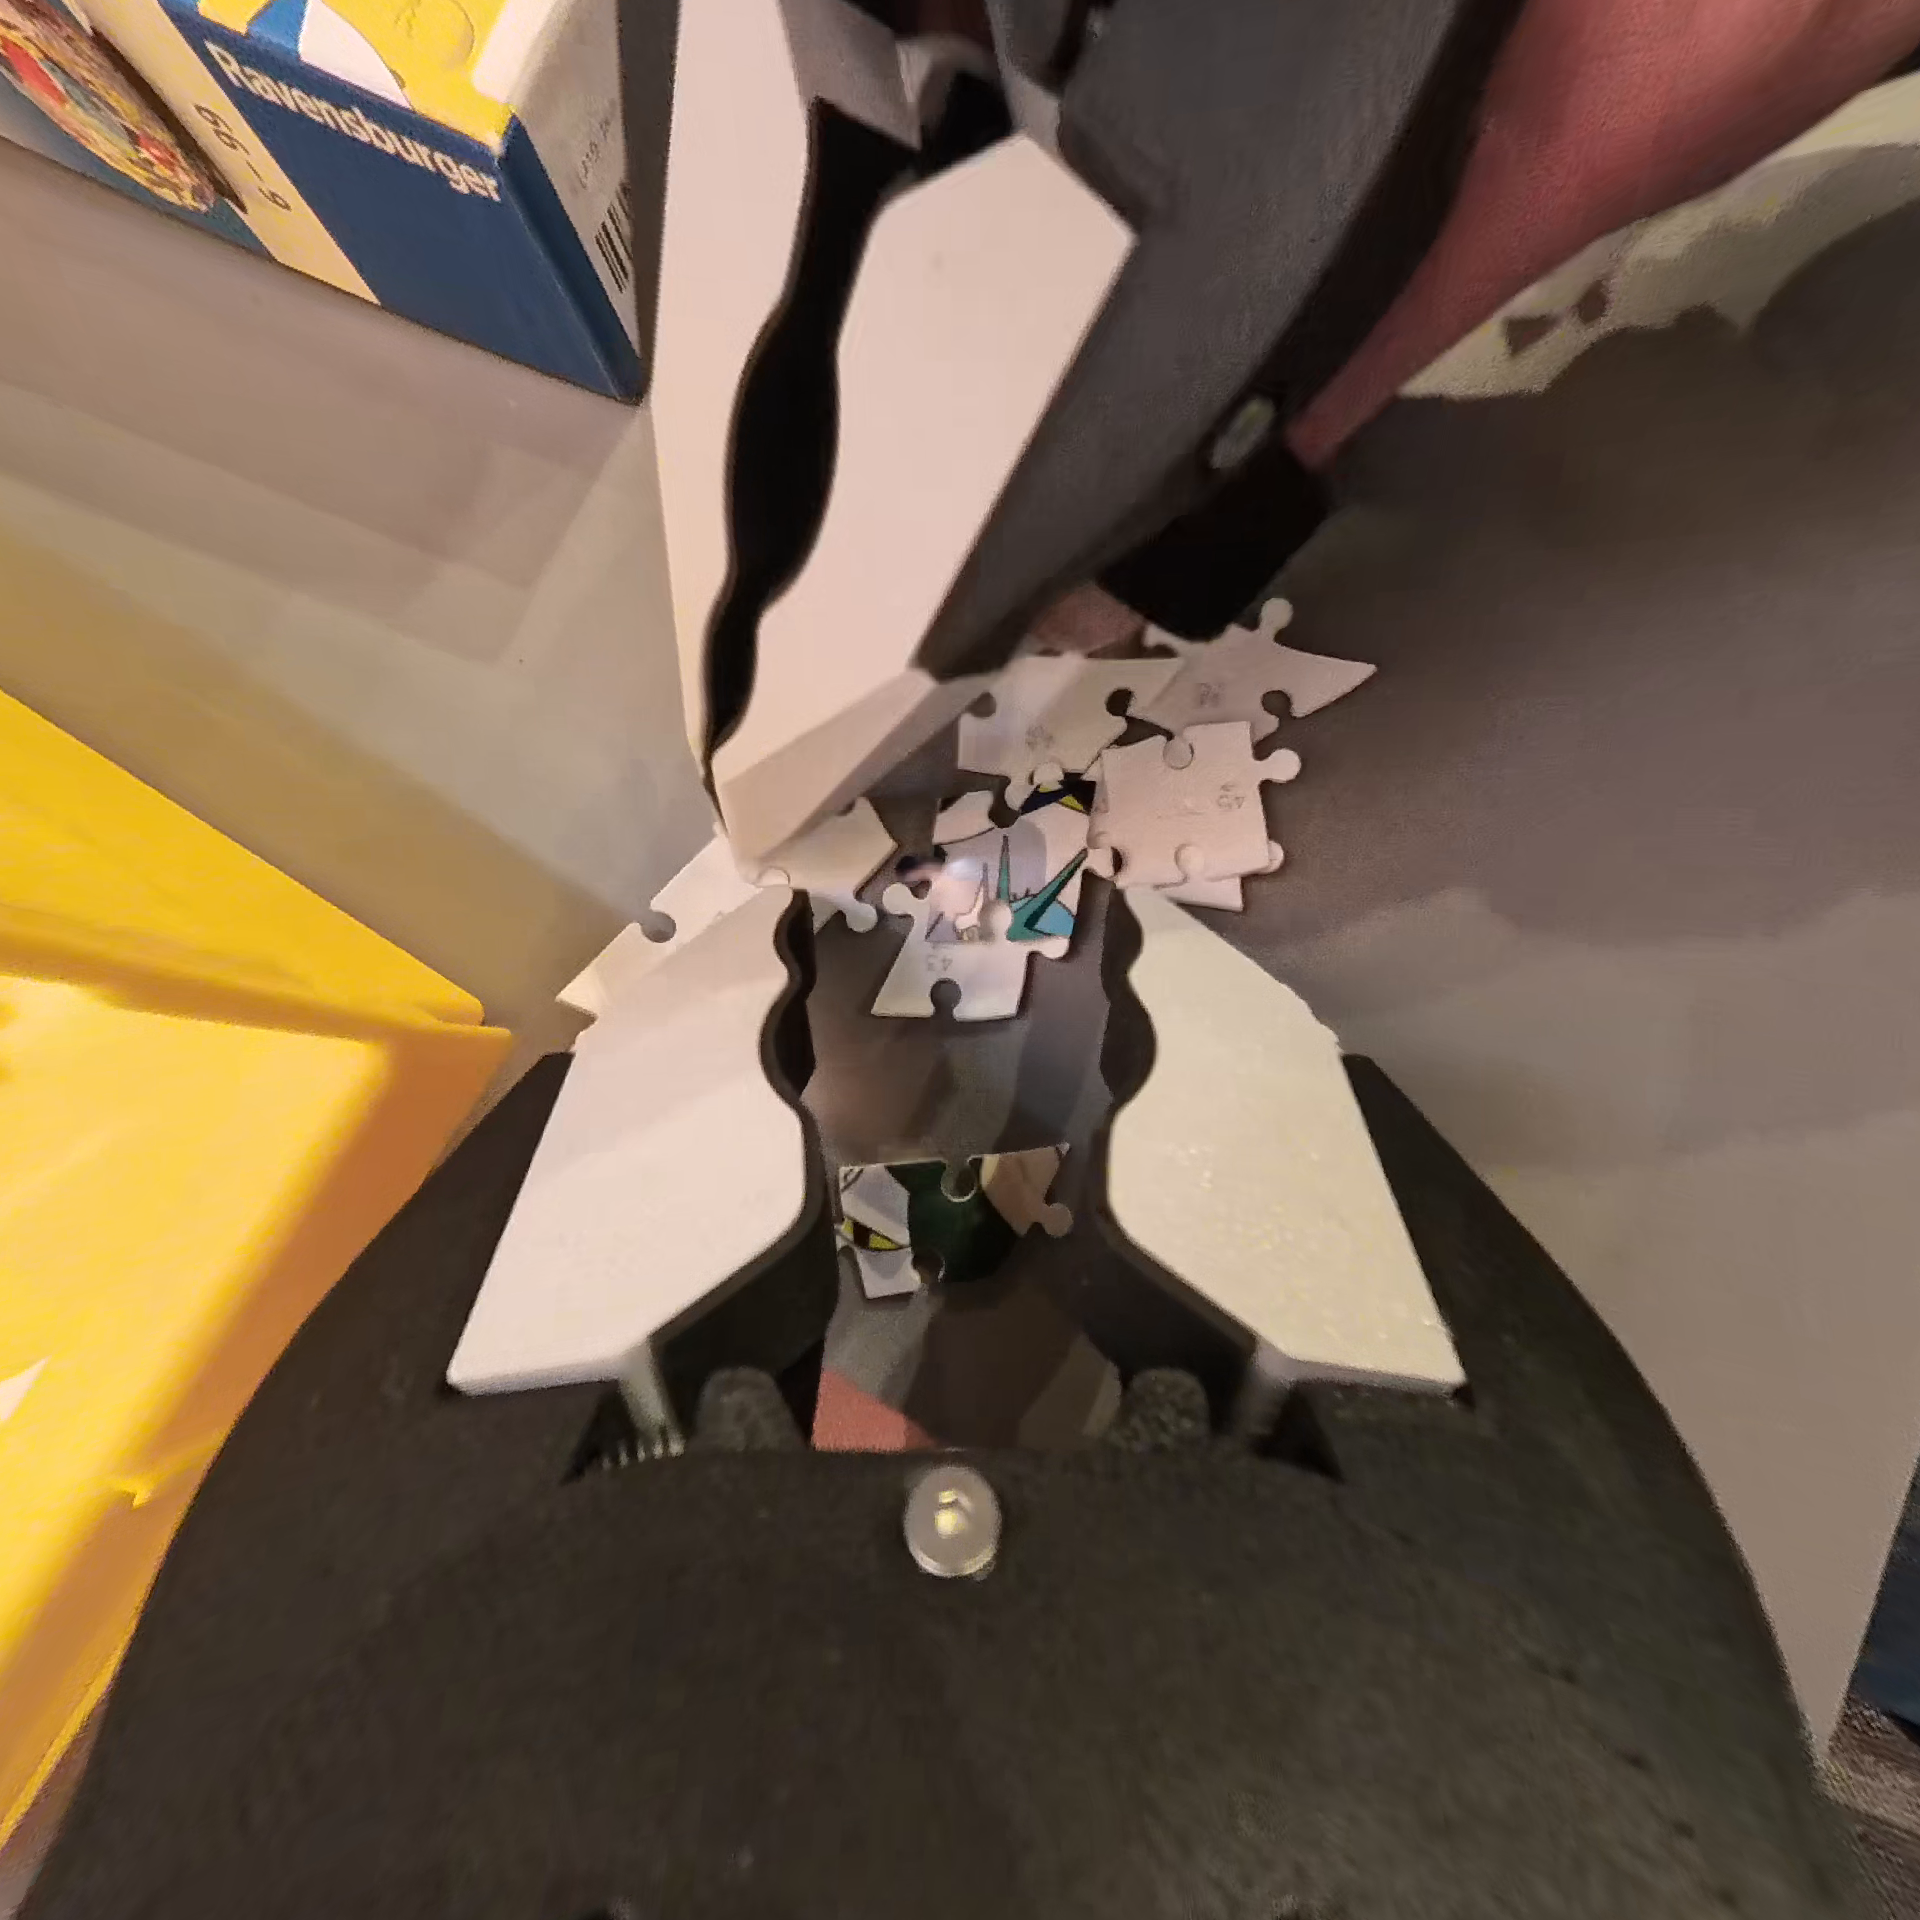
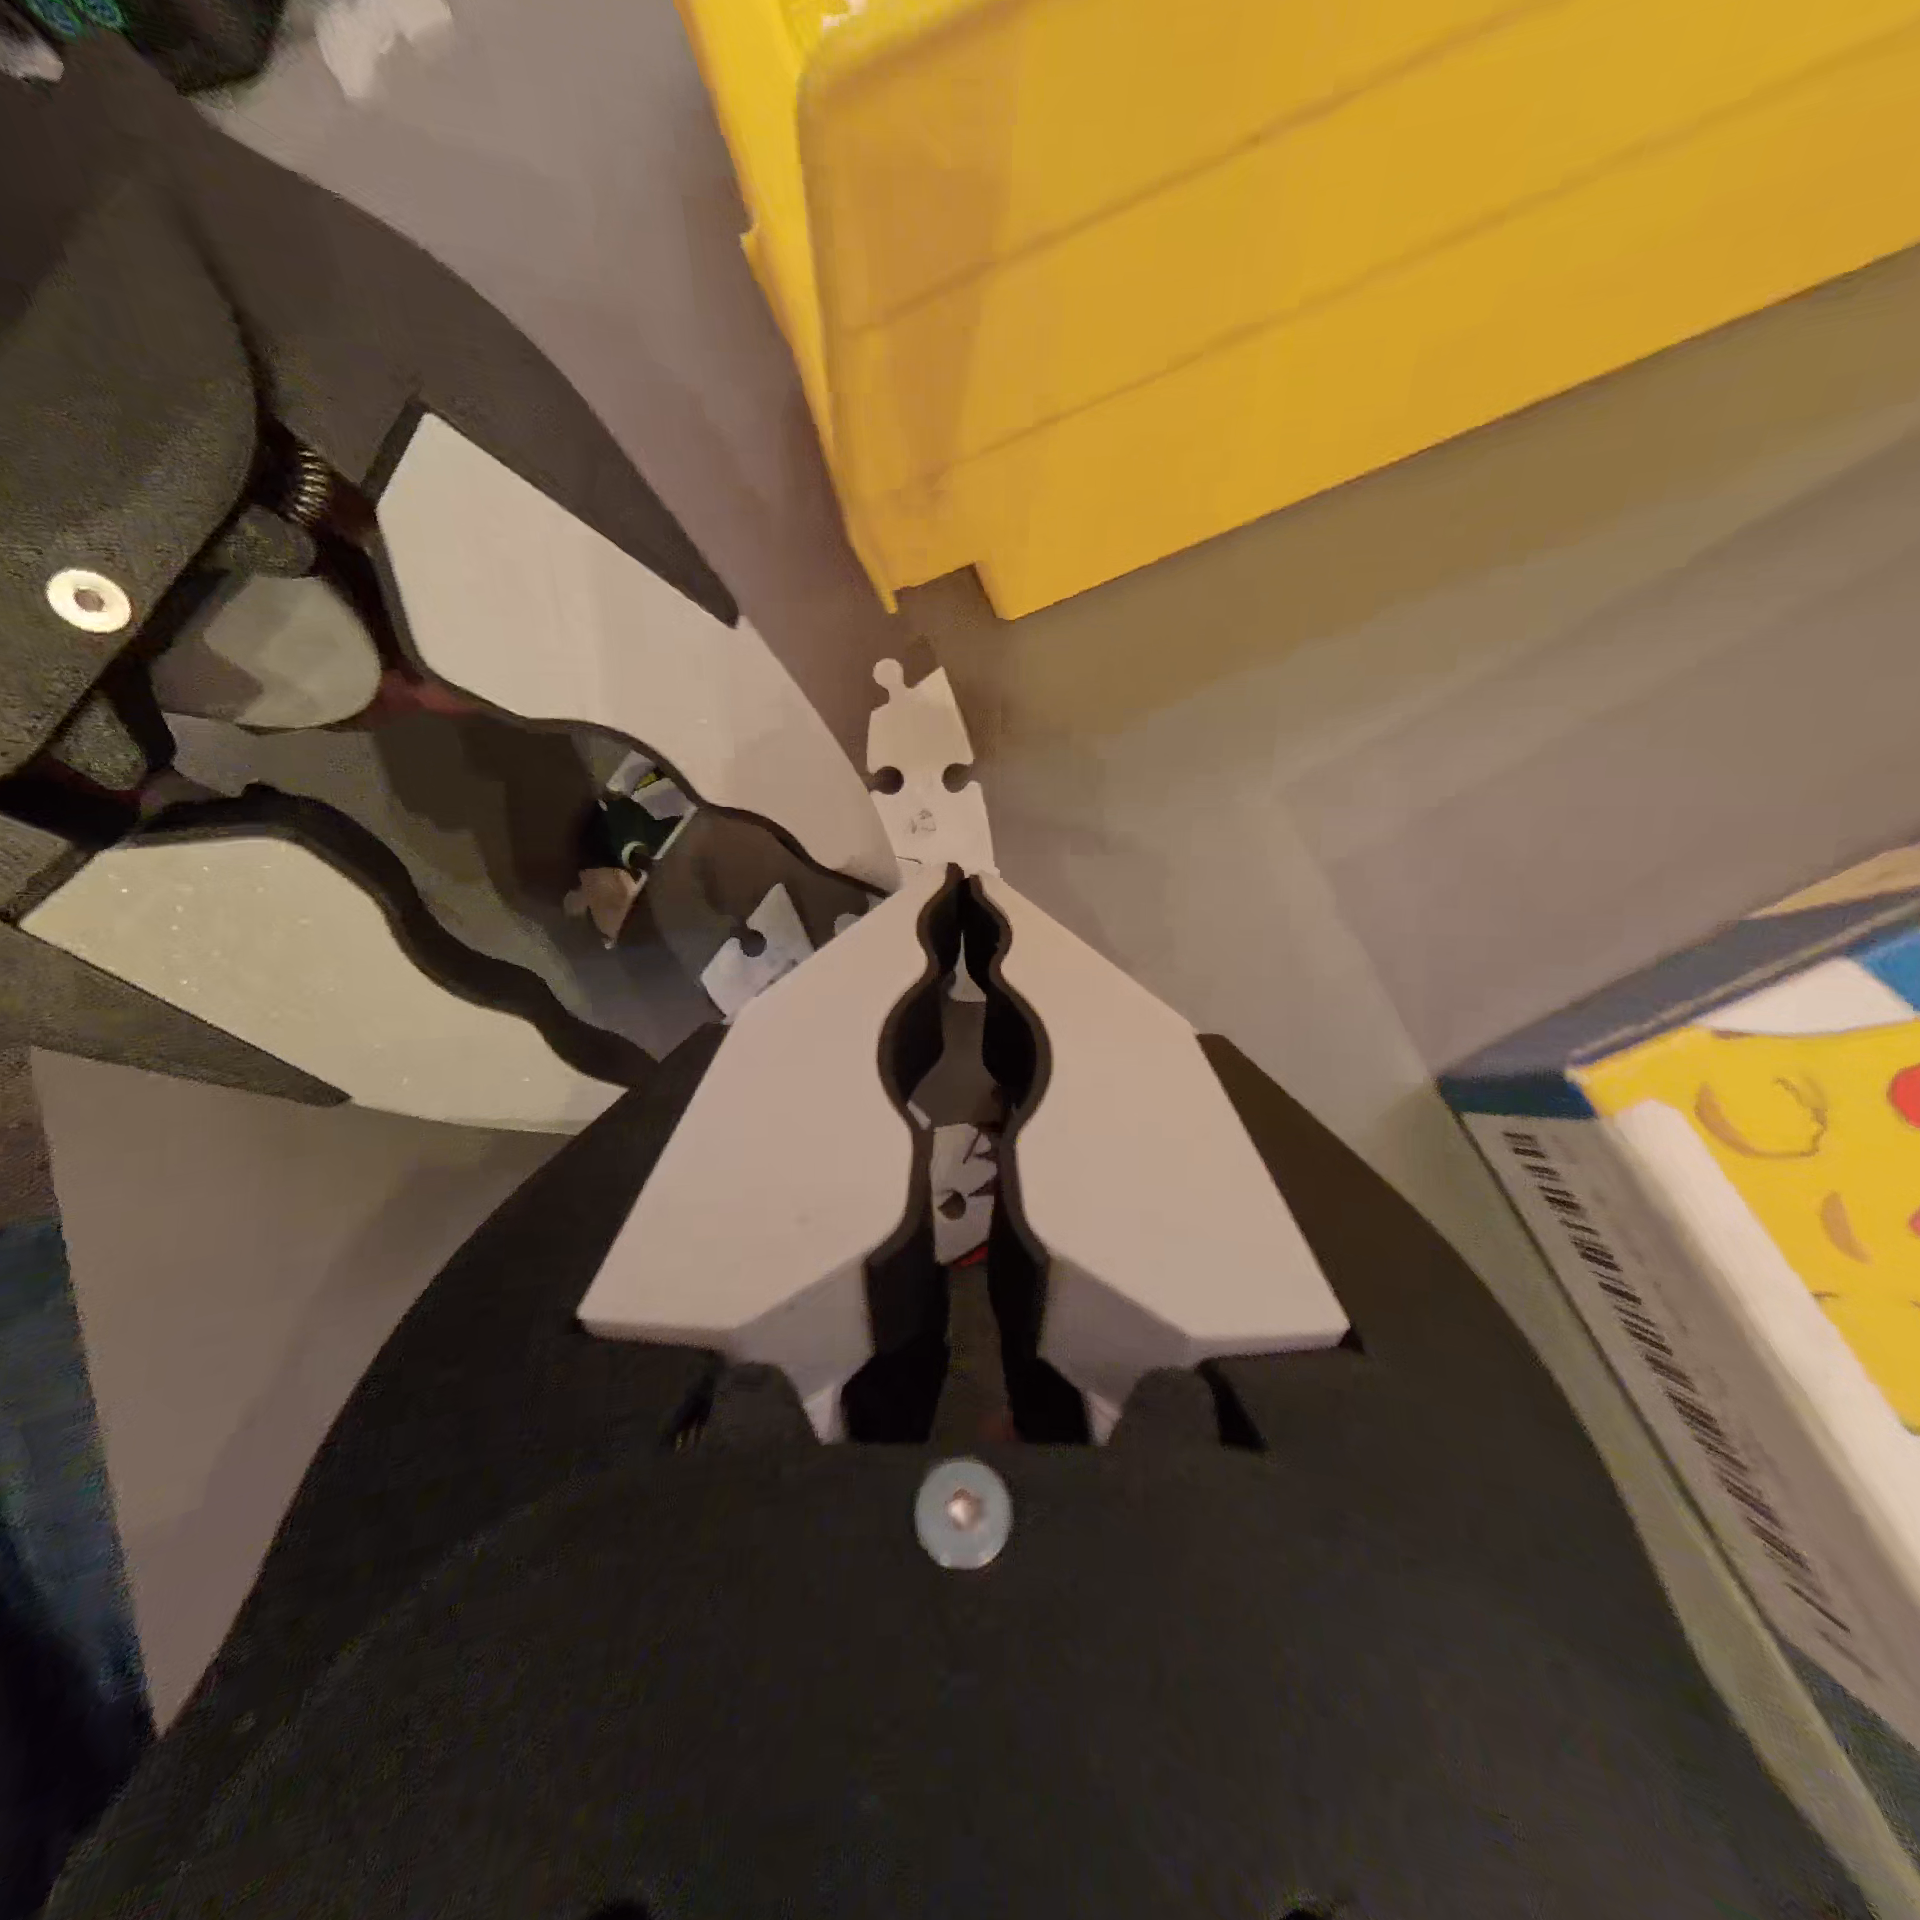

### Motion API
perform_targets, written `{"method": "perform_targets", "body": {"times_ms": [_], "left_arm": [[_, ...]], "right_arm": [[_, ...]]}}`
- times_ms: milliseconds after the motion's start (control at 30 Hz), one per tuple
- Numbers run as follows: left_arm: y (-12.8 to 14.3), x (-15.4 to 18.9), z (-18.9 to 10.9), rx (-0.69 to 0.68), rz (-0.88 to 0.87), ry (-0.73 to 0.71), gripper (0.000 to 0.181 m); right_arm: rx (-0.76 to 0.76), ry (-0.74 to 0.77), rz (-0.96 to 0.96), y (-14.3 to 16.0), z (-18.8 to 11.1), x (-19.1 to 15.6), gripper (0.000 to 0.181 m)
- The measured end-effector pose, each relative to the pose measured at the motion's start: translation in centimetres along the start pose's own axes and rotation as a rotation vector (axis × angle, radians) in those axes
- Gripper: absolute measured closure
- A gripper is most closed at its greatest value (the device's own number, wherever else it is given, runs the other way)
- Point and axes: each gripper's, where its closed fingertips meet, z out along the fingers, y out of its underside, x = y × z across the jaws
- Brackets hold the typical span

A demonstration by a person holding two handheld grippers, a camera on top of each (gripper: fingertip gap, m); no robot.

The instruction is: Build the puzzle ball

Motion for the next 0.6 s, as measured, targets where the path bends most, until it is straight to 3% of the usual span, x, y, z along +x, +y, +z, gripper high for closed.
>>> {"method": "perform_targets", "body": {"times_ms": [600], "left_arm": [[-0.38, -0.36, 0.32, 0.031, -0.05, 0.008, 0.124]], "right_arm": [[-0.085, 0.116, -0.215, -0.27, 0.37, 0.56, 0.181]]}}
